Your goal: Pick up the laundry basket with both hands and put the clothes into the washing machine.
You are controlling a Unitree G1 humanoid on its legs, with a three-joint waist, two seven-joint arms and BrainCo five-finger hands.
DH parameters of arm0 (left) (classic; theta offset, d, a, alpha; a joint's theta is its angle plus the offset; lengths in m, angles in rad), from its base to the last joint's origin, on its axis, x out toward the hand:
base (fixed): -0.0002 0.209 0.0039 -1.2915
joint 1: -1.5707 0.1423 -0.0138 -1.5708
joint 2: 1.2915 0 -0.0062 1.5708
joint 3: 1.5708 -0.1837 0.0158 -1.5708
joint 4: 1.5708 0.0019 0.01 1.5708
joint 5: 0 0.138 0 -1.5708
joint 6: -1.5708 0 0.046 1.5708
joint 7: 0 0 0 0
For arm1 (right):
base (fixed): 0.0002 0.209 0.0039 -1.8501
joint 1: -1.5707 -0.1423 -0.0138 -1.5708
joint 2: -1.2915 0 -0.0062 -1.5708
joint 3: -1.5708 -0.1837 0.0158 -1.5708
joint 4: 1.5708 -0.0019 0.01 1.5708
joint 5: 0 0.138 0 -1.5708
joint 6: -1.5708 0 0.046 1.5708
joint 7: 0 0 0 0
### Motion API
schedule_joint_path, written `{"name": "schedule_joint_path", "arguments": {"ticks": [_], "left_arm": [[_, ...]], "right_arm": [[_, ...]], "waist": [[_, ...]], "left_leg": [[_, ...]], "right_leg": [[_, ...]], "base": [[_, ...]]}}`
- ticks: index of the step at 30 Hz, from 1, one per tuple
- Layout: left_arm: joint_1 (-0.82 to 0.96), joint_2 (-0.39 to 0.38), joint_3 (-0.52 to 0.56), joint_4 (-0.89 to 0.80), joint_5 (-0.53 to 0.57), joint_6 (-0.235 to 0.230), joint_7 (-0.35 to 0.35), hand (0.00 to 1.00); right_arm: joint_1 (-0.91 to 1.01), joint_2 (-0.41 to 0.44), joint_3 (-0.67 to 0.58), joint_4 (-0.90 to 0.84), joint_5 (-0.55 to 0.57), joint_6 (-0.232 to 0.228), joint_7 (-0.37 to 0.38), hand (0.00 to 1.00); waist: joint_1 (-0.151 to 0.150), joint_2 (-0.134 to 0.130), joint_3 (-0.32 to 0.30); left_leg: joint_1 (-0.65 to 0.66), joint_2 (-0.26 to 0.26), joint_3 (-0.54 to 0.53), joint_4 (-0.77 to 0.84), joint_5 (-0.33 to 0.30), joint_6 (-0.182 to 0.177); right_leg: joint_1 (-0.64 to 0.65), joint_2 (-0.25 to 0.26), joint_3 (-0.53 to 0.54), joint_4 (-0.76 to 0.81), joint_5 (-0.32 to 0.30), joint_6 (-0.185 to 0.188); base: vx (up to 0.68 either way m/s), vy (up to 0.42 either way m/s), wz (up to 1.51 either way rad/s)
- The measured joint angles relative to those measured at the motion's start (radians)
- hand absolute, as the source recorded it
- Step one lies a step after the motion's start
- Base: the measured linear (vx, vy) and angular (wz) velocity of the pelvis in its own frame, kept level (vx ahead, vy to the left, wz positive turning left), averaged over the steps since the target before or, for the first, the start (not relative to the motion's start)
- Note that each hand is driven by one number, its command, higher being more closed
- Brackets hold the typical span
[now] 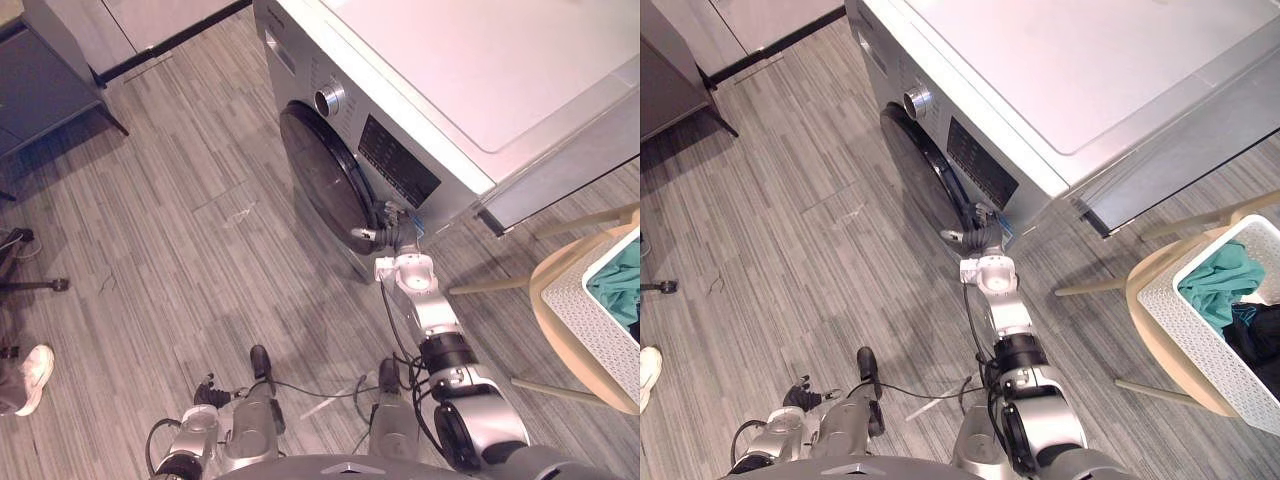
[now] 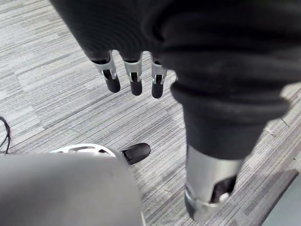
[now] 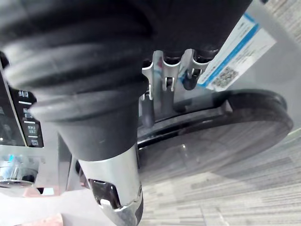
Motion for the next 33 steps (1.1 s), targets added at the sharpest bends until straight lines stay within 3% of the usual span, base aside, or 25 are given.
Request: {"name": "schedule_joint_path", "arguments": {"ticks": [6,11,14,17,20,22,27,33], "left_arm": [[-0.005,-0.006,-0.030,-0.032,-0.005,-0.017,0.011,0.00],[-0.030,-0.005,-0.047,-0.040,-0.041,-0.020,0.039,0.00],[-0.030,-0.005,-0.046,-0.040,-0.041,-0.021,0.042,0.00],[-0.030,-0.010,-0.044,-0.040,-0.041,-0.021,0.049,0.00],[-0.030,-0.010,-0.024,-0.035,-0.041,-0.020,0.065,0.00],[-0.030,-0.010,-0.008,-0.033,-0.041,-0.019,0.067,0.00],[-0.033,-0.010,0.038,-0.031,-0.041,-0.019,0.070,0.00],[-0.034,-0.004,0.074,-0.031,-0.041,-0.019,0.083,0.00]], "right_arm": [[-0.180,-0.009,-0.001,0.079,0.015,0.005,-0.021,0.00],[-0.217,0.002,0.031,0.083,0.024,0.003,-0.049,0.00],[-0.210,0.015,0.067,0.082,0.035,0.002,-0.056,0.00],[-0.142,0.022,0.183,0.033,0.035,-0.021,-0.054,0.00],[-0.082,0.054,0.307,0.021,0.039,-0.047,-0.008,0.00],[-0.048,0.084,0.399,0.025,0.055,-0.056,0.020,0.00],[0.014,0.187,0.670,0.127,0.129,-0.054,0.175,0.00],[0.015,0.240,0.707,0.139,0.176,-0.062,0.205,0.00]], "waist": [[0.002,0.034,0.038],[0.026,0.028,0.065],[0.022,0.025,0.067],[0.017,0.022,0.069],[0.002,0.010,0.074],[0.005,0.000,0.075],[0.023,-0.027,0.074],[0.046,-0.059,0.064]], "left_leg": [[-0.064,0.004,-0.008,0.000,0.008,0.015],[-0.094,-0.004,-0.031,0.000,-0.002,0.023],[-0.097,-0.005,-0.034,0.000,-0.001,0.023],[-0.094,-0.004,-0.038,0.001,0.000,0.024],[-0.079,-0.003,-0.048,0.006,0.006,0.031],[-0.069,-0.004,-0.047,0.006,0.005,0.030],[-0.047,-0.003,-0.063,0.006,0.004,0.028],[-0.045,-0.016,-0.118,0.006,-0.002,0.023]], "right_leg": [[-0.075,0.002,-0.001,0.038,0.013,-0.001],[-0.093,-0.003,-0.010,0.037,0.026,-0.007],[-0.095,-0.004,-0.011,0.036,0.029,-0.007],[-0.090,-0.004,-0.017,0.036,0.031,0.000],[-0.068,-0.004,-0.029,0.036,0.029,0.004],[-0.058,-0.004,-0.029,0.037,0.023,0.007],[-0.029,-0.005,-0.051,0.061,-0.003,0.006],[0.002,-0.021,-0.104,0.102,-0.041,0.000]], "base": [[-0.10,0.001,0.03],[-0.08,0.026,0.09],[-0.02,0.001,0.00],[0.01,-0.009,0.01],[0.06,-0.030,0.06],[0.06,-0.034,0.04],[0.03,-0.031,0.12],[-0.02,-0.006,0.32]]}}
